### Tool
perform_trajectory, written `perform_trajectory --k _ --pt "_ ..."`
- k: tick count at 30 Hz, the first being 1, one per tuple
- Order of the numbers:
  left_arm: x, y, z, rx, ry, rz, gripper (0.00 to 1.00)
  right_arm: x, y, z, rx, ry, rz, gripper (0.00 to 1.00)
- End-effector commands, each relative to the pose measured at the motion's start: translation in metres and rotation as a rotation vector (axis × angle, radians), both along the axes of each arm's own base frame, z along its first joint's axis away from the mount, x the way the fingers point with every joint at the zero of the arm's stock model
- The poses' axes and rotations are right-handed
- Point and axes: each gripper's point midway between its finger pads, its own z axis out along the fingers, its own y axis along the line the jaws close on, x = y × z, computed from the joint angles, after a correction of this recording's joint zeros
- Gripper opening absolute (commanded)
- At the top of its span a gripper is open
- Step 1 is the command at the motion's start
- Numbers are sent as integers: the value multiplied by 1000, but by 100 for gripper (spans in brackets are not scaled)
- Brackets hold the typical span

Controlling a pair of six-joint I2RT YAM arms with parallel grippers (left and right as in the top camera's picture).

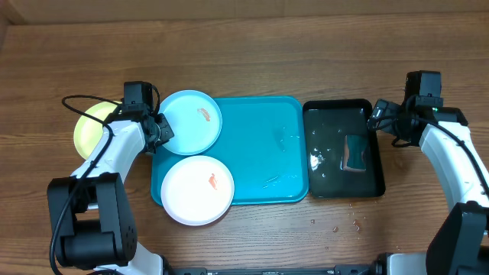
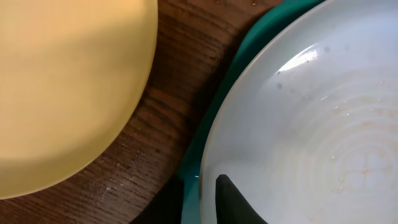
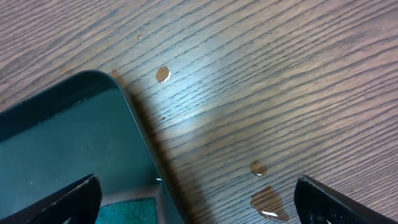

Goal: Clean dirty plates on tray and stack at the side

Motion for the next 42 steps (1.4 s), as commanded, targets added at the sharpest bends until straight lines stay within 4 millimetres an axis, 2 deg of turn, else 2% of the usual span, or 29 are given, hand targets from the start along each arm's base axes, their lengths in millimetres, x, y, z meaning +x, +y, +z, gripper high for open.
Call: perform_trajectory --k 1,10,42 --pt "-2 2 -1 6 2 1 18 6 0 9 1 -32 -4 100" --pt "-2 2 -2 6 1 2 13 6 0 9 1 -32 -4 100" --pt "-3 2 -4 3 1 1 11 6 0 9 1 -32 -4 100"
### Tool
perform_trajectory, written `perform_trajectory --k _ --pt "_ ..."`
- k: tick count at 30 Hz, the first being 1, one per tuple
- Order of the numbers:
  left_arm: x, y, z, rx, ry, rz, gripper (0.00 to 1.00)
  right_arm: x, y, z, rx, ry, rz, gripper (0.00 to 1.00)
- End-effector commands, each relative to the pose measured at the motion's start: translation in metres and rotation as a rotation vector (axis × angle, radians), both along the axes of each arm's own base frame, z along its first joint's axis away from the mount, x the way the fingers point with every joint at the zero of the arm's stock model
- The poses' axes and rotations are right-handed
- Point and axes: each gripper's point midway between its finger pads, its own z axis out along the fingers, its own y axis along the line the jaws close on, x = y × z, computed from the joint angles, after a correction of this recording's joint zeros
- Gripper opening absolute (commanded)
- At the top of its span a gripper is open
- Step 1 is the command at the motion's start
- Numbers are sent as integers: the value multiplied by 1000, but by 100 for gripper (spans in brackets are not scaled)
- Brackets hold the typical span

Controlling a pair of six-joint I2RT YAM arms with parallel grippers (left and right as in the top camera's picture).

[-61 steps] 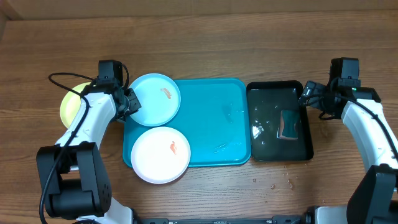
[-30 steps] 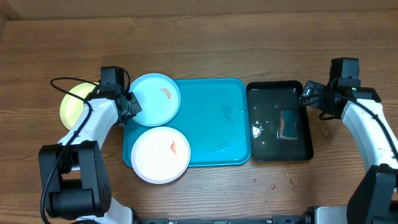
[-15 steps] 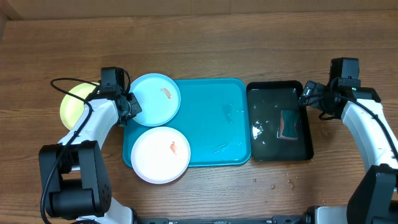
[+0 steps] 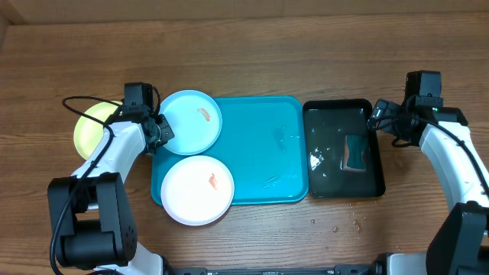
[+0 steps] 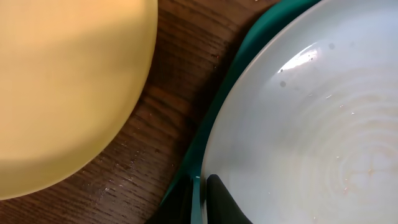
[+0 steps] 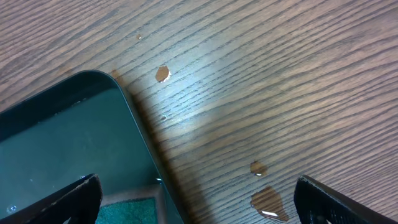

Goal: Clean dirty plates on tray and stack at the side

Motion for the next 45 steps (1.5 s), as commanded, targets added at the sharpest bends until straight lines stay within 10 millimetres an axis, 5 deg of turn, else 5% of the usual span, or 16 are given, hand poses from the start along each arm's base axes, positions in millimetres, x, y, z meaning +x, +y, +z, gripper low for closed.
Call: perform_trajectory --k 1,45 --pt "-1 2 -1 3 1 0 12 6 0 9 1 -32 -4 100" --pt "4 2 1 6 -22 0 17 6 0 9 1 -32 -4 100"
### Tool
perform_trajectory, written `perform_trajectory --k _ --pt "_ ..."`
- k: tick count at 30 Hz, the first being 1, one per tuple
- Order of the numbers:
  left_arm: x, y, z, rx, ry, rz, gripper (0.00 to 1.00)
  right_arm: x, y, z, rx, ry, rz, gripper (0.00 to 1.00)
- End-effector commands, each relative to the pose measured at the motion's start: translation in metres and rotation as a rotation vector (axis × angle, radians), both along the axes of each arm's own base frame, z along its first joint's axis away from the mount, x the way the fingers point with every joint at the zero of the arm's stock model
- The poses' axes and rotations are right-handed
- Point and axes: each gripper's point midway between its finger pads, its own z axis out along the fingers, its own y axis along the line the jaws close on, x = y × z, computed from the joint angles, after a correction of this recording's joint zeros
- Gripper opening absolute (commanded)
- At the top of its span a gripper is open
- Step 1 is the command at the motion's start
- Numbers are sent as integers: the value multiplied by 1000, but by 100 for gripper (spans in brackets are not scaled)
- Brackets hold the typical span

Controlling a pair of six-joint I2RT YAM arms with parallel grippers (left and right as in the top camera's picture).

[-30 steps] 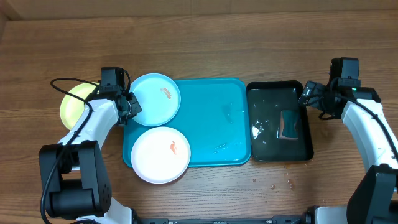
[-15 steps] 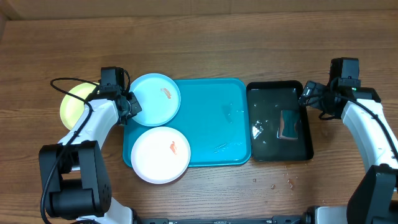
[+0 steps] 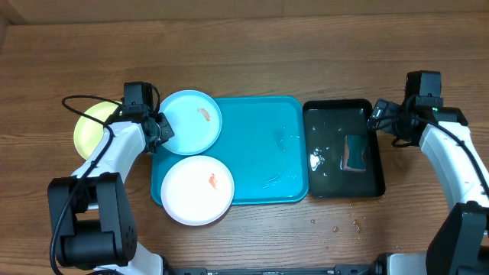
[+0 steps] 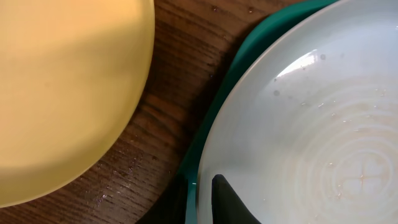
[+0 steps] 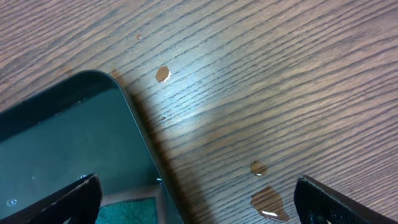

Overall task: Clean dirty plates on tray and stack at the side
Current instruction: 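Slide the light-blue plate rightward to the tray center with left gripper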

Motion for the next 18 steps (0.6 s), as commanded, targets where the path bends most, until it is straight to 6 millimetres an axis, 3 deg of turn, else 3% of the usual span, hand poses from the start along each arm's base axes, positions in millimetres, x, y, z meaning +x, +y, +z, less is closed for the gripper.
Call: perform_trajectory --k 1,11,18 --pt "0 2 -1 5 -3 1 18 6 0 9 1 -32 -4 100" --pt "1 2 -9 3 9 0 18 6 0 9 1 -32 -4 100" --pt "5 -2 -9 -18 -4 -8 4 6 0 9 1 -32 -4 100"
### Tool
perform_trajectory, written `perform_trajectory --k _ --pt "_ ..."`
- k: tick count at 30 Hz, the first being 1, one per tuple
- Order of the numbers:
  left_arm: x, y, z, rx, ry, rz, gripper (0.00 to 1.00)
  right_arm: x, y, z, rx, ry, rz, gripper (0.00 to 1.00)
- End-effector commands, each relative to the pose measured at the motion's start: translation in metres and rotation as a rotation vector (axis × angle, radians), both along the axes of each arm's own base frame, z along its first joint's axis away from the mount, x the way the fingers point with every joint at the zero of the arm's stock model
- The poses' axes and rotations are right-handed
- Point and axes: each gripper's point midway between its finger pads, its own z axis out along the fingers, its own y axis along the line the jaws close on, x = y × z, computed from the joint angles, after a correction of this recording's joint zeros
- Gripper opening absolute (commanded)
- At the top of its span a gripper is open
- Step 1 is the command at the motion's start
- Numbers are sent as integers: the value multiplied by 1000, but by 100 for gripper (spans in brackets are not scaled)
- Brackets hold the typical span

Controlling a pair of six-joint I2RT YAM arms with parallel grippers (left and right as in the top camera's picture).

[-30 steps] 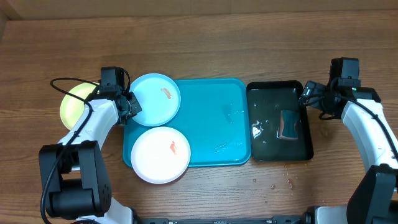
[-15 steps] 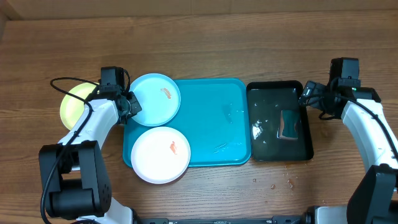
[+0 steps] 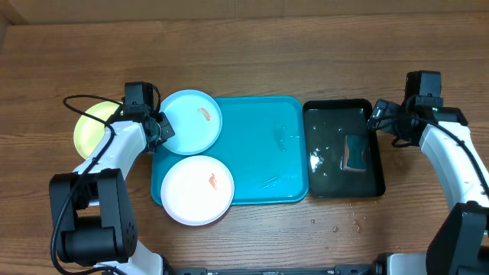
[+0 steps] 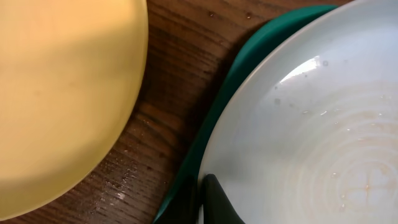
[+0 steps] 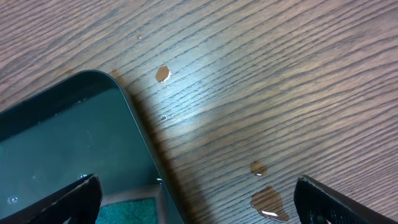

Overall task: Clean dirty plates on tray and stack at the side
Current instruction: 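Slide the light-blue plate rightward to the tray center with left gripper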

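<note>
A light blue plate [image 3: 191,122] with an orange smear lies on the back left of the teal tray [image 3: 263,153]. Below it sits a white plate [image 3: 197,189], also smeared. My left gripper [image 3: 158,131] is at the blue plate's left rim. In the left wrist view its fingers [image 4: 214,202] pinch the rim of the blue plate [image 4: 311,124], one on top and one underneath beside the tray edge [image 4: 230,81]. My right gripper [image 5: 199,193] stands open over the back right corner of the black basin [image 5: 62,137].
A yellow plate [image 3: 92,126] lies on the table left of the tray, close to my left gripper. The water-filled basin [image 3: 343,103] right of the tray holds a sponge [image 3: 354,153]. Water drops [image 3: 344,221] dot the wood in front of the basin.
My left gripper's fingers have drawn closer together on the blue plate's rim, and its view has shifted a little. The plates, tray and right arm are where they were.
My left gripper stood at the blue plate's left rim with a clear gap between its fingers. That gap was narrower, then slightly wider again, and is now almost gone with the rim between them. The plate has stayed on the tray and my right gripper has hung open throughout.
</note>
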Motion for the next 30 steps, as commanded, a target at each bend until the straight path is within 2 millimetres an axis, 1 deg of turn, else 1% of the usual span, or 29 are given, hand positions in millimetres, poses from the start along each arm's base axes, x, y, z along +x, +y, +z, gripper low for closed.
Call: perform_trajectory --k 1,5,8,11,14,17,18,27,30 --pt "1 -2 -4 -20 2 -8 4 6 0 9 1 -32 -4 100" --pt "6 -7 5 -44 -15 -18 4 6 0 9 1 -32 -4 100" --pt "14 -15 20 -90 -46 -37 4 6 0 9 1 -32 -4 100" --pt "20 -32 33 -180 -70 -76 4 6 0 9 1 -32 -4 100" --pt "21 -49 39 -264 -83 -115 4 6 0 10 1 -32 -4 100" --pt "19 -62 40 -295 -75 -143 4 6 0 10 1 -33 -4 100" --pt "18 -70 40 -301 -68 -164 4 6 0 9 1 -32 -4 100" --pt "8 -124 39 -320 -36 -280 4 6 0 9 1 -32 -4 100" --pt "5 -138 38 -308 -32 -317 4 6 0 9 1 -32 -4 100"
